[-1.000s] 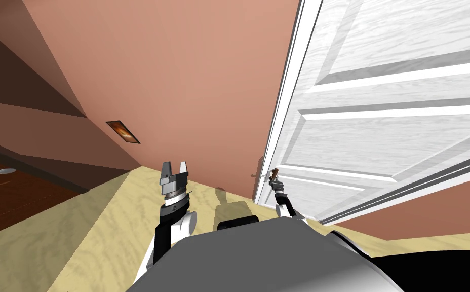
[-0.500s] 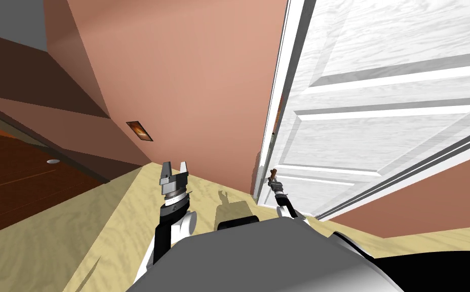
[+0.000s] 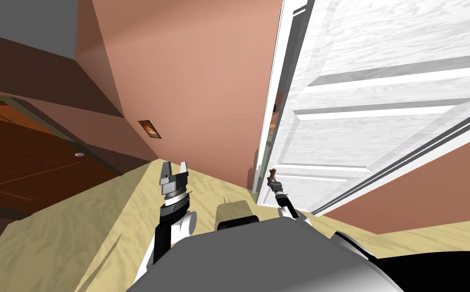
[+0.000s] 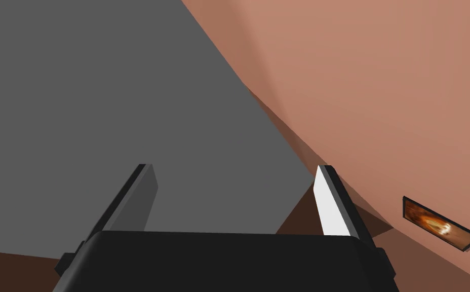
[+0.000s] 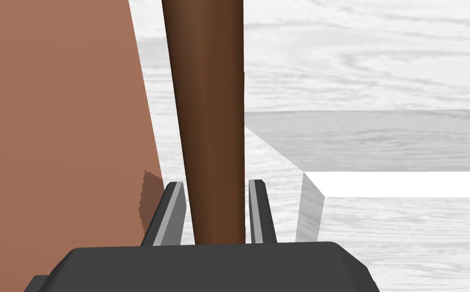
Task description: Pull the door open
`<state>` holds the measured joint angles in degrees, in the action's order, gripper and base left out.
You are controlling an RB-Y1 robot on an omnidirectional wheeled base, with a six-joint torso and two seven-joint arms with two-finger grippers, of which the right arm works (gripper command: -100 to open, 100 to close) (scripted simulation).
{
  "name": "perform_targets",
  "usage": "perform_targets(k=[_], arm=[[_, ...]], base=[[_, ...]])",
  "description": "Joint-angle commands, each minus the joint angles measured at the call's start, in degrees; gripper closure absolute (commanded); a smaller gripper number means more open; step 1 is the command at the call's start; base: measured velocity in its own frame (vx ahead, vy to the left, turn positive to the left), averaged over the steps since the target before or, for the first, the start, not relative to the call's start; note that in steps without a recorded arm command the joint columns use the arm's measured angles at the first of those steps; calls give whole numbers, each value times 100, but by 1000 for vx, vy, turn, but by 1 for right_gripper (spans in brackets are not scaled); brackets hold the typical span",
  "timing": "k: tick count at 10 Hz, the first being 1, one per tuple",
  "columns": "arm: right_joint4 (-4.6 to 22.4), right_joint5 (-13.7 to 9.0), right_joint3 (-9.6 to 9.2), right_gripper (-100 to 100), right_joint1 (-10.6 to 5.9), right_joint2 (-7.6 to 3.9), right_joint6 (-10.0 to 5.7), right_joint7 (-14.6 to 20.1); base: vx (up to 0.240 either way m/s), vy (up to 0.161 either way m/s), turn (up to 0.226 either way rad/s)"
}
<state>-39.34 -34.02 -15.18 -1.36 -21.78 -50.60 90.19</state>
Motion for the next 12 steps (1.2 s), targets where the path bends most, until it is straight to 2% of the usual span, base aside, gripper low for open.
perform_targets(k=[1, 5, 6, 7, 8, 12], arm=[[-50, 53, -110, 100, 69, -59, -19, 95], [-156, 219, -439, 100, 205, -283, -144, 414], [-174, 247, -493, 100, 227, -320, -165, 467], [-115, 222, -438, 100, 163, -302, -167, 431], [-121, 295, -582, 100, 245, -397, -280, 582], [-163, 456, -890, 100, 416, -653, -559, 914]], base=[[-214, -21, 61], [-220, -30, 76], [-252, -47, 69], [-110, -26, 21], [-159, -47, 121], [-228, -69, 106]])
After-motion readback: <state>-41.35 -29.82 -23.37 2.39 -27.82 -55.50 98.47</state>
